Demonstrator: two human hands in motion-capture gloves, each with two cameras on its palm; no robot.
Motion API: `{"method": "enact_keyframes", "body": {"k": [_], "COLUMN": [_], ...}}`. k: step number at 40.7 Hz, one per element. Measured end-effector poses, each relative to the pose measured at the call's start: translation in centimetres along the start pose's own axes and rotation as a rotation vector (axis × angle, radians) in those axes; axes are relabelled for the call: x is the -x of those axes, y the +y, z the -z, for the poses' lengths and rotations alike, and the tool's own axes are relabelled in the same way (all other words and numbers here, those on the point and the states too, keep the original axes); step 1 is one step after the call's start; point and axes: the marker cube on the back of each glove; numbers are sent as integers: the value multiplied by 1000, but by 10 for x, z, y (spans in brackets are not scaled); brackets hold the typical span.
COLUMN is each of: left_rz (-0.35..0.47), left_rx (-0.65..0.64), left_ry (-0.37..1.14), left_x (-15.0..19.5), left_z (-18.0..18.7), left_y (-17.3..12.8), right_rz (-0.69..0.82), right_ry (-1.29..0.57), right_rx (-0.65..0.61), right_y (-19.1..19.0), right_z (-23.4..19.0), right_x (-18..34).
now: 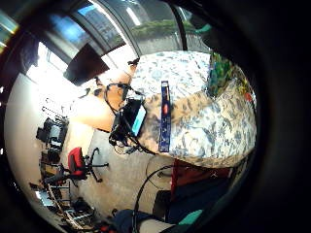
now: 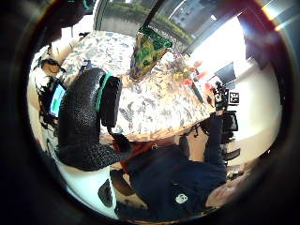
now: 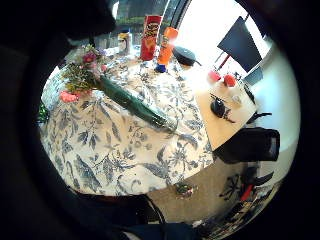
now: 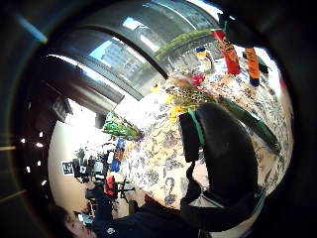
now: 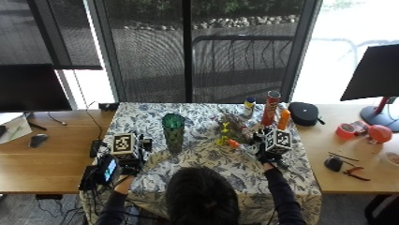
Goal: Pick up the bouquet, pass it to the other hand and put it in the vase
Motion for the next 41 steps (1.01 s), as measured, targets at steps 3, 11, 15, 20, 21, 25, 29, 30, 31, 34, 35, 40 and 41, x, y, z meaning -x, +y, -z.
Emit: {"method": "enact_keyframes", "body": {"k": [3,11,15,20,21,25,29,30,31,34,35,40,41], "left_rz": [11,-41,-57,-94,-105,-142,-163,-171,-179,-199,-203,-239,-245], "left_rx": [12,49,78,87,88,87,119,124,127,144,154,169,165], "left_ry": [-9,10,-24,-22,-21,3,15,15,19,40,44,69,73], "left_x": [-3,-35,-42,-63,-66,-82,-94,-97,-100,-110,-112,-124,-126], "left_z": [-3,10,21,29,29,24,23,21,19,15,15,16,16], "left_y": [-3,-19,-24,-40,-44,-51,-47,-46,-47,-45,-44,-44,-44], "right_rz": [0,6,33,55,55,52,34,25,14,-22,-34,-106,-120], "right_ry": [16,18,35,55,54,67,96,99,101,96,91,49,42], "right_rx": [25,57,35,37,42,85,142,161,182,234,247,307,316], "right_y": [-3,-14,-14,-17,-19,-20,-21,-21,-21,-22,-23,-29,-31], "right_z": [3,35,52,73,75,81,82,82,81,77,76,69,67], "right_x": [2,9,15,21,21,20,12,8,4,-10,-15,-44,-49]}}
